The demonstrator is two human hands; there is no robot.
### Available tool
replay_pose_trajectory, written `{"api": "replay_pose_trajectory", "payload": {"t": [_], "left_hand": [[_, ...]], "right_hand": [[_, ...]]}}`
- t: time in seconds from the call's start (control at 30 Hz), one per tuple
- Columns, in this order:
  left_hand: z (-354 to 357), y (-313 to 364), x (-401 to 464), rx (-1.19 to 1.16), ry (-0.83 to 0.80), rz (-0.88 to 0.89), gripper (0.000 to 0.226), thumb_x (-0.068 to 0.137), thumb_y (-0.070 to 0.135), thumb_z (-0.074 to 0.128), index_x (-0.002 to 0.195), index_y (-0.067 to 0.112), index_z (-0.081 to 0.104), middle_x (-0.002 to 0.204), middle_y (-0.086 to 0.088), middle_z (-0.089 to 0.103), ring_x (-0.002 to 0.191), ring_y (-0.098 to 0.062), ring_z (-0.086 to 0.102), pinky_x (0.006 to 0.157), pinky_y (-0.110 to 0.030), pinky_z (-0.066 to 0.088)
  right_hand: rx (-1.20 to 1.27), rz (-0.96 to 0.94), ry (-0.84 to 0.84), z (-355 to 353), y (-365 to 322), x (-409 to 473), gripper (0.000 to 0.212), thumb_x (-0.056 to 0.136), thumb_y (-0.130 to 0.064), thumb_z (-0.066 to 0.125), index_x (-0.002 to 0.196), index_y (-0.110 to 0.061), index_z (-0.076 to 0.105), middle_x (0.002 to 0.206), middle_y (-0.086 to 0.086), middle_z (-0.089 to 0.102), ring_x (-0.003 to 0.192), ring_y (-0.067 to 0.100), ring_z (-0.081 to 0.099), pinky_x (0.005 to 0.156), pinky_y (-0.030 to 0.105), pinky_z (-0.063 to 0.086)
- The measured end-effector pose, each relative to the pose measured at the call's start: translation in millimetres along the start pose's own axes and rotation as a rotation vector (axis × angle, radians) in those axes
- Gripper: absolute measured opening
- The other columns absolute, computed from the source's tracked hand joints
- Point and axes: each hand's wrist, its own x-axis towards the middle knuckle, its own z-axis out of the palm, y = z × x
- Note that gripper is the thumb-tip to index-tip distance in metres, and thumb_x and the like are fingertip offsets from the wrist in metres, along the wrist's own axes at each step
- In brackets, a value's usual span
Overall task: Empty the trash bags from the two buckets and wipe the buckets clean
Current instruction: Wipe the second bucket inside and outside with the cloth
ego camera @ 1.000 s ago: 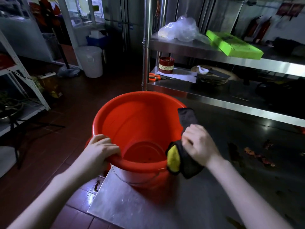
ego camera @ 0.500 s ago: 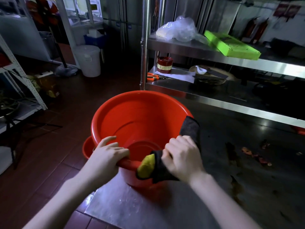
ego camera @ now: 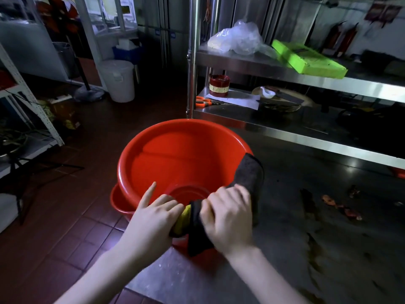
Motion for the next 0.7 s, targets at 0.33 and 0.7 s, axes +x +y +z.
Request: {"api": "replay_pose_trajectory", "payload": {"t": [0.33, 0.7], "left_hand": [[-11, -106, 9, -0.078, -0.021, -0.093, 0.022, 0.059, 0.013, 0.054, 0.075, 0.028, 0.059, 0.081, 0.012, 0.062, 0.094, -0.018, 0.058, 0.097, -0.042, 0.032], [-35, -17, 17, -0.699, 0.000, -1.084, 0.037, 0.097, 0.044, 0.048, 0.133, 0.036, 0.048, 0.122, -0.015, 0.058, 0.105, -0.037, 0.060, 0.080, -0.047, 0.056]], "right_hand": [[0.085, -0.133, -0.260, -13, 114, 53, 0.034, 0.090, -0.036, 0.041, 0.075, -0.014, 0.064, 0.099, 0.003, 0.064, 0.097, 0.028, 0.058, 0.101, 0.048, 0.036], [0.159, 0.240, -0.049, 2, 51, 31, 0.039, 0.088, -0.045, 0.053, 0.080, -0.010, 0.069, 0.124, 0.017, 0.051, 0.127, 0.033, 0.040, 0.106, 0.043, 0.038]]}}
